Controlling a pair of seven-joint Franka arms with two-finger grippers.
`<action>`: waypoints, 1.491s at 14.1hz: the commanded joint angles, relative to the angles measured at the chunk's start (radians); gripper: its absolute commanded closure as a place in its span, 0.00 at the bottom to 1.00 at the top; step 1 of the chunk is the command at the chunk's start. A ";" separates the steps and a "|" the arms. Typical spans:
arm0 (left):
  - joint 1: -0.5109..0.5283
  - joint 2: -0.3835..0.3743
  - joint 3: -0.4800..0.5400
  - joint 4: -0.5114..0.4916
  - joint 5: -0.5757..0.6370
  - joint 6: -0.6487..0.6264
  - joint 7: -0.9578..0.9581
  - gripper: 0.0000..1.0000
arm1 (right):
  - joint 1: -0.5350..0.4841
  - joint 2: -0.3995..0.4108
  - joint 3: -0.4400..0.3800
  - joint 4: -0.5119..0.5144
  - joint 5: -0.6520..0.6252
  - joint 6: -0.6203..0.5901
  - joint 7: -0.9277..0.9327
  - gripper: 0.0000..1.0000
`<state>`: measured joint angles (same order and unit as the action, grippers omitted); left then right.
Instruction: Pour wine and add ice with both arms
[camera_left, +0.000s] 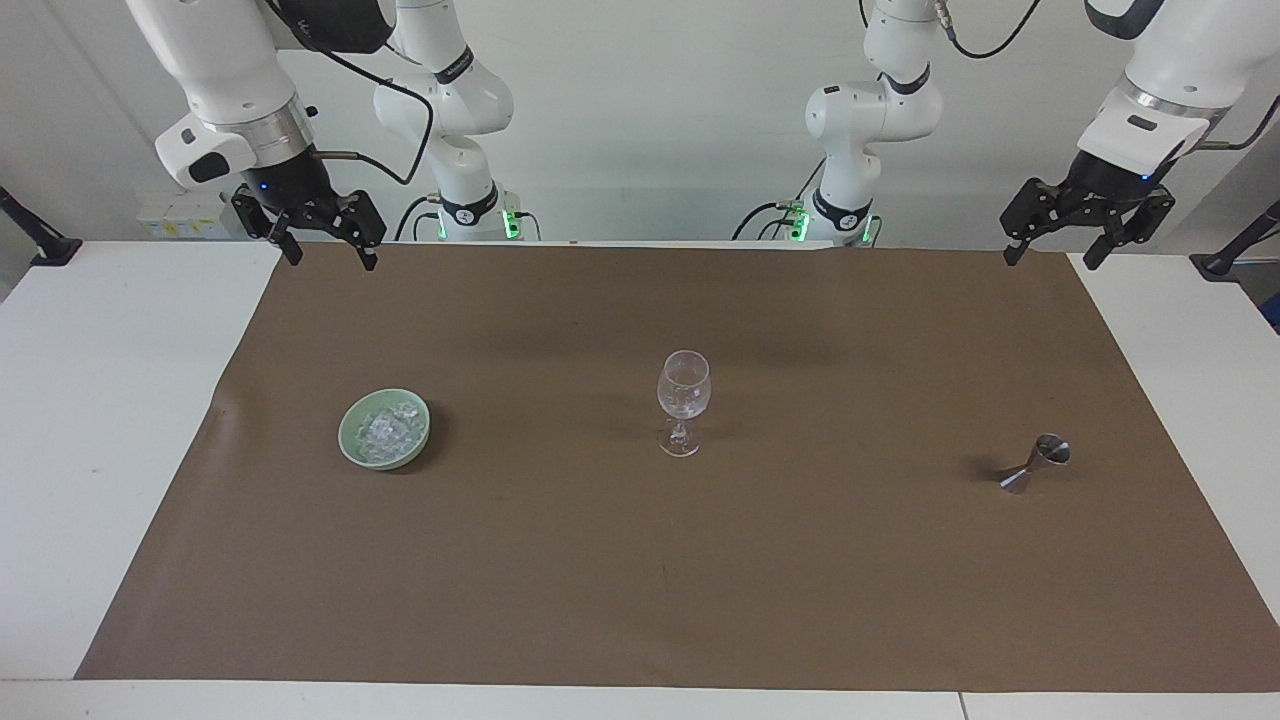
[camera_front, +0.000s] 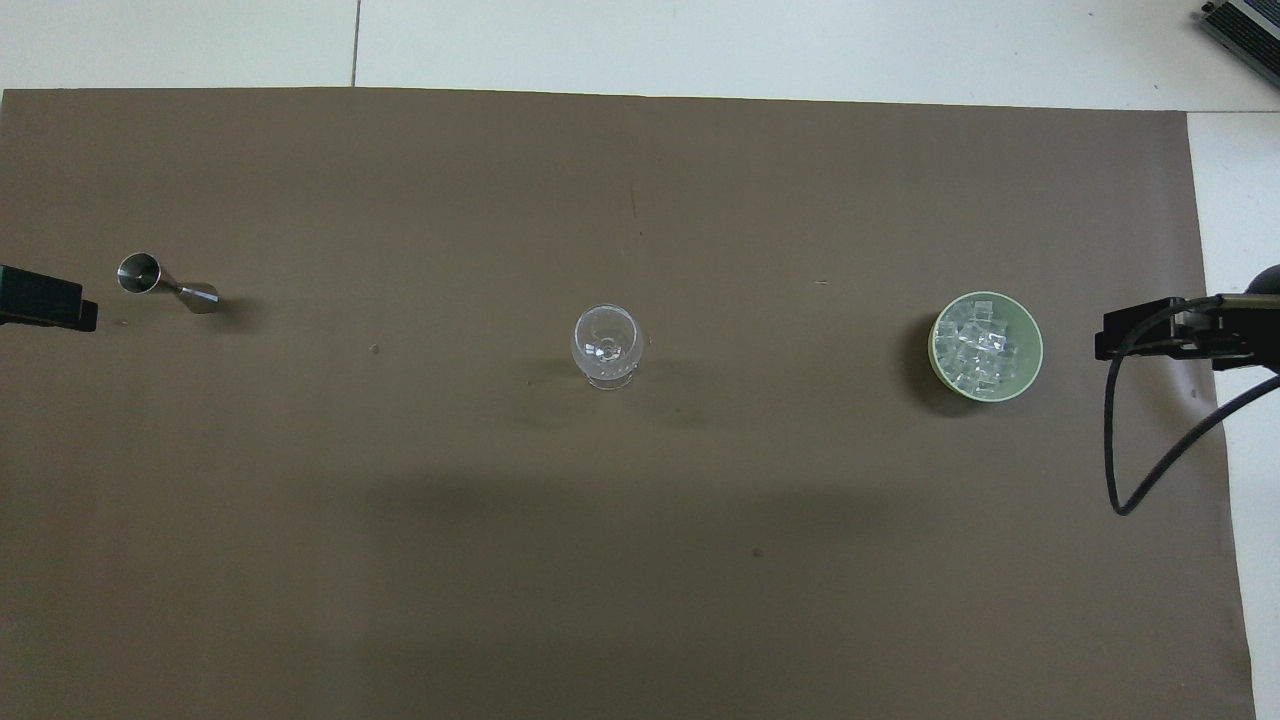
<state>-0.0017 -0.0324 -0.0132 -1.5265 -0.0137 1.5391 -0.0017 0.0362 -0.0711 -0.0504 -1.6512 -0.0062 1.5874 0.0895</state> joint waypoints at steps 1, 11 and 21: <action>0.022 -0.038 -0.007 -0.055 -0.018 0.029 -0.162 0.00 | -0.004 -0.016 0.000 -0.013 0.015 0.000 -0.025 0.00; 0.146 -0.112 -0.004 -0.247 -0.215 0.193 -0.438 0.00 | -0.004 -0.016 -0.002 -0.013 0.015 -0.001 -0.025 0.00; 0.272 -0.077 -0.004 -0.351 -0.445 0.340 -0.612 0.00 | -0.004 -0.016 -0.002 -0.013 0.015 -0.001 -0.025 0.00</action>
<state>0.2352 -0.1089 -0.0071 -1.8457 -0.4108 1.8432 -0.5937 0.0362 -0.0711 -0.0504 -1.6512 -0.0062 1.5874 0.0895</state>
